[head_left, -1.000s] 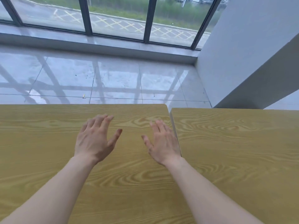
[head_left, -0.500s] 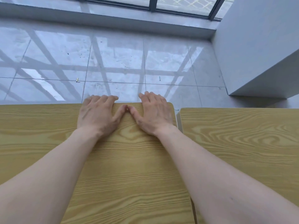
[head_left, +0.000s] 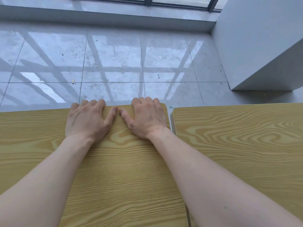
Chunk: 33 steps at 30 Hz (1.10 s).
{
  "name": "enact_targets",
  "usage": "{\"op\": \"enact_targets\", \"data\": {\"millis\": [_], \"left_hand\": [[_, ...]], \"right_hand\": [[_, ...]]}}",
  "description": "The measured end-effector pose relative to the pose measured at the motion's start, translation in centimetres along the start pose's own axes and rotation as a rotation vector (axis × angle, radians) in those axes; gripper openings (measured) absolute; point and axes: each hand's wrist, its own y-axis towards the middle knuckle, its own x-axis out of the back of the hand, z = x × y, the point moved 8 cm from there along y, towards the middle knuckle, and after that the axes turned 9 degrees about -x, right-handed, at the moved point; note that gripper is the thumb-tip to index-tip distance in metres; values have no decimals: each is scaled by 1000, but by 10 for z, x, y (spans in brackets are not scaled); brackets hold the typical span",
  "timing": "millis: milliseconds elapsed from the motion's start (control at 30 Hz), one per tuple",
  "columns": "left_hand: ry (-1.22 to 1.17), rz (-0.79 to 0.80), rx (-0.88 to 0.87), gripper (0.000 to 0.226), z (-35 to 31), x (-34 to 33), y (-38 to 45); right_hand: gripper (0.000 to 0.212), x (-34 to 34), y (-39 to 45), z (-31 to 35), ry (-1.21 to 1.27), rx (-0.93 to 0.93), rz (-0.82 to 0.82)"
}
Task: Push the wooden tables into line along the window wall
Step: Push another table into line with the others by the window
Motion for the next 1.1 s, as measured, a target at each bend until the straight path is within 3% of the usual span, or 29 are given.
{"op": "enact_targets", "data": {"millis": [1100], "left_hand": [[5,37,-16,54,-19,-4,-4]], "right_hand": [[65,0,-12,-16,-20,-30,-17]]}}
